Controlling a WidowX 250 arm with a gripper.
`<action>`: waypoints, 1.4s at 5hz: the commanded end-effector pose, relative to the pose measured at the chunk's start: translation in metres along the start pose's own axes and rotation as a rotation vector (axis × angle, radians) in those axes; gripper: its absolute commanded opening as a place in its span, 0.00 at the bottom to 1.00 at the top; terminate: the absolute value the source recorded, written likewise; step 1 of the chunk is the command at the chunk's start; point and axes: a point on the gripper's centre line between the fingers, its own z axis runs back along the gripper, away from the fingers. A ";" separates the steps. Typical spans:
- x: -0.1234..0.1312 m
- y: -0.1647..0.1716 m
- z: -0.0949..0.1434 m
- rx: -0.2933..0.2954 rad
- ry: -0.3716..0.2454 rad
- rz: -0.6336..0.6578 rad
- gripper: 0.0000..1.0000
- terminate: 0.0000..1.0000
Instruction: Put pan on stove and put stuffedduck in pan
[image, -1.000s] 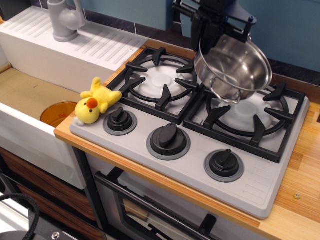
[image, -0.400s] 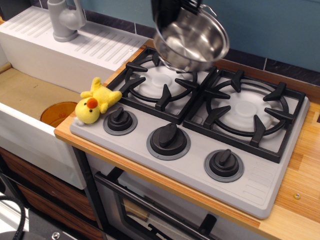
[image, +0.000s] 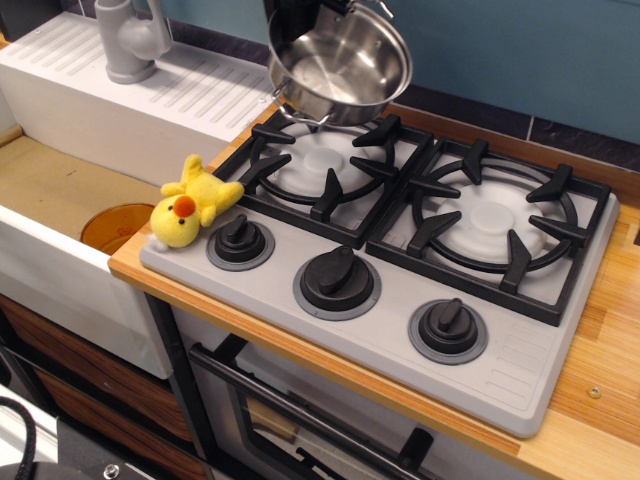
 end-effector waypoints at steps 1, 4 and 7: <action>0.010 0.014 -0.009 0.013 -0.086 0.024 0.00 0.00; 0.003 0.006 -0.042 -0.012 -0.127 0.029 1.00 0.00; -0.006 0.017 -0.025 -0.019 -0.114 -0.022 1.00 0.00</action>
